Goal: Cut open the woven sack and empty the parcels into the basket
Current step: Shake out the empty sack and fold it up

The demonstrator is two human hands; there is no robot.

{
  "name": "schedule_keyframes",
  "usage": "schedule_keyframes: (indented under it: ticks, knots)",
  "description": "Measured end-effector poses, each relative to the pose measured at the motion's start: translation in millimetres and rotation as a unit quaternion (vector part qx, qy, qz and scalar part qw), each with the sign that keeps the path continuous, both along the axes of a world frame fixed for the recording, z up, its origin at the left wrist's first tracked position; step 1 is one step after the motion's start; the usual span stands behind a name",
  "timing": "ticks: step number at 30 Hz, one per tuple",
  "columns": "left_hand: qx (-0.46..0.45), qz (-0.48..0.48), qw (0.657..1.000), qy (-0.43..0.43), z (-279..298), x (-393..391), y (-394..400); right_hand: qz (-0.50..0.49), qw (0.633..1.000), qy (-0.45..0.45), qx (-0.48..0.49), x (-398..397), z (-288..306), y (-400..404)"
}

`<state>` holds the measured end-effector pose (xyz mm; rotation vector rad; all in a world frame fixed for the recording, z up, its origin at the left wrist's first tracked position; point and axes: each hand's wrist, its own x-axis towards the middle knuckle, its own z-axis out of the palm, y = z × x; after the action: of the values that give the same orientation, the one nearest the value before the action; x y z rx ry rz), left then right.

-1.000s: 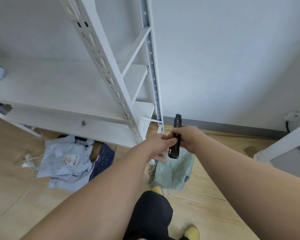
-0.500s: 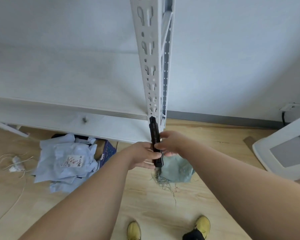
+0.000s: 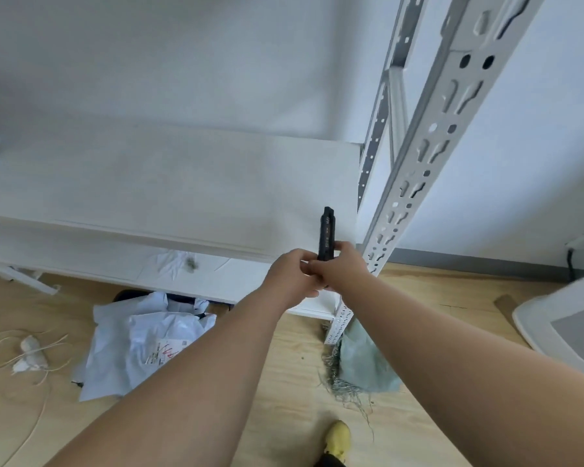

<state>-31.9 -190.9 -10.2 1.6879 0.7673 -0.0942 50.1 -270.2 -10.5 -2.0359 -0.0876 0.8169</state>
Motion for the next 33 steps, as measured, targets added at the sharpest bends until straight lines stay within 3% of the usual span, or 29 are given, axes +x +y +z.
schedule_keyframes:
  ticks: [4, 7, 11, 15, 22, 26, 33]
  knots:
    - [0.001, -0.032, 0.999, 0.023, -11, 19, 19, 0.002, 0.993, -0.067, -0.101, 26, -16, 26]
    - [0.146, -0.058, 0.985, 0.071, -21, 26, 43, 0.022, 0.978, -0.108, -0.178, 41, -25, 42]
    - [0.317, -0.12, 0.937, 0.084, -32, 26, 75, 0.03, 0.958, -0.135, -0.249, 48, -35, 59]
    - [0.4, -0.228, 0.878, 0.13, -45, 17, 115, 0.025, 0.938, -0.171, -0.302, 50, -45, 75]
    - [0.489, -0.336, 0.793, 0.14, -58, 20, 146, -0.06, 0.953, -0.172, -0.242, 50, -58, 87]
    - [0.547, -0.38, 0.731, 0.147, -63, 20, 148, -0.112, 0.94, -0.231, -0.225, 25, -61, 88]
    - [0.587, -0.398, 0.695, 0.121, -68, 20, 149, -0.108, 0.933, -0.245, -0.241, -10, -69, 86]
